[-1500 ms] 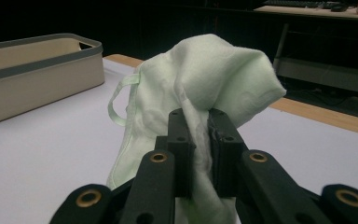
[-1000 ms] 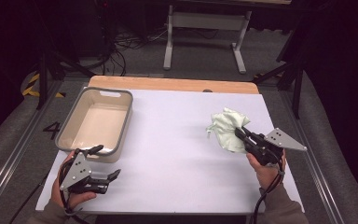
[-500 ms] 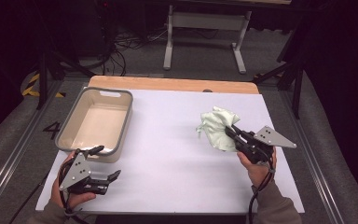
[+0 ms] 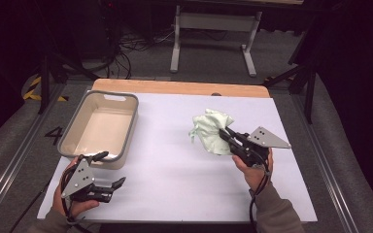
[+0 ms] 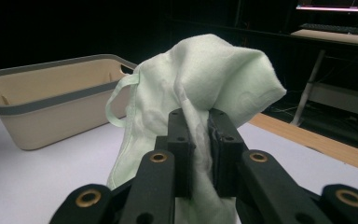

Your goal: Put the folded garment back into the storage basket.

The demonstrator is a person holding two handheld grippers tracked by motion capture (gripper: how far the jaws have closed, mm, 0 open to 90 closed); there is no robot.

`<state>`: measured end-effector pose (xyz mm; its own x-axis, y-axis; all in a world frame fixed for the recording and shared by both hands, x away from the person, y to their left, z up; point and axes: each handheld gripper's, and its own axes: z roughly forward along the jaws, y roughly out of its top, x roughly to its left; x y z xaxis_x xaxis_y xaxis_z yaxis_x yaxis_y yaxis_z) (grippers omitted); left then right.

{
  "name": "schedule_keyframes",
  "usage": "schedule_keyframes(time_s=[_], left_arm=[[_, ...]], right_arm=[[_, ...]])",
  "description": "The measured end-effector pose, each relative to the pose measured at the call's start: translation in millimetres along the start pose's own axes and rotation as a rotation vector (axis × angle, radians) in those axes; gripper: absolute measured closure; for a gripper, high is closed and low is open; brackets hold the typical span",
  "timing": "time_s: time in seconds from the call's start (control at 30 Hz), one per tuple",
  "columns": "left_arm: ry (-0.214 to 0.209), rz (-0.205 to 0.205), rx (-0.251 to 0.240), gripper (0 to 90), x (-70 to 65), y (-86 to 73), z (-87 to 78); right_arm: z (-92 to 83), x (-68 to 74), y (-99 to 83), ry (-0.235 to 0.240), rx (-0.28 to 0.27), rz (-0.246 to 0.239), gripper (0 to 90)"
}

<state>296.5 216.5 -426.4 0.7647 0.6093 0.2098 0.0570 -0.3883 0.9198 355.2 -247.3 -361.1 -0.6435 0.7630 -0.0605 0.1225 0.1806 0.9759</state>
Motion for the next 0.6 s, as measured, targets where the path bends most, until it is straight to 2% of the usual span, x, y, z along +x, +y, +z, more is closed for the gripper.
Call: schedule_keyframes(time_s=[0.23, 0.27, 0.6], left_arm=[[-0.008, -0.004, -0.007, 8.4, 0.5, 0.1, -0.6], [-0.013, -0.017, -0.011, 8.4, -0.3, -0.1, -0.7], [-0.017, -0.015, -0.011, 8.4, -1.2, 0.3, -0.8]], right_arm=[[18.7, 8.9, 5.6, 0.029, 0.003, -0.002, 80.8], [21.2, 10.1, 6.5, 0.032, -0.002, -0.003, 80.9], [46.5, 22.3, 13.3, 0.066, -0.001, -0.01, 80.9]])
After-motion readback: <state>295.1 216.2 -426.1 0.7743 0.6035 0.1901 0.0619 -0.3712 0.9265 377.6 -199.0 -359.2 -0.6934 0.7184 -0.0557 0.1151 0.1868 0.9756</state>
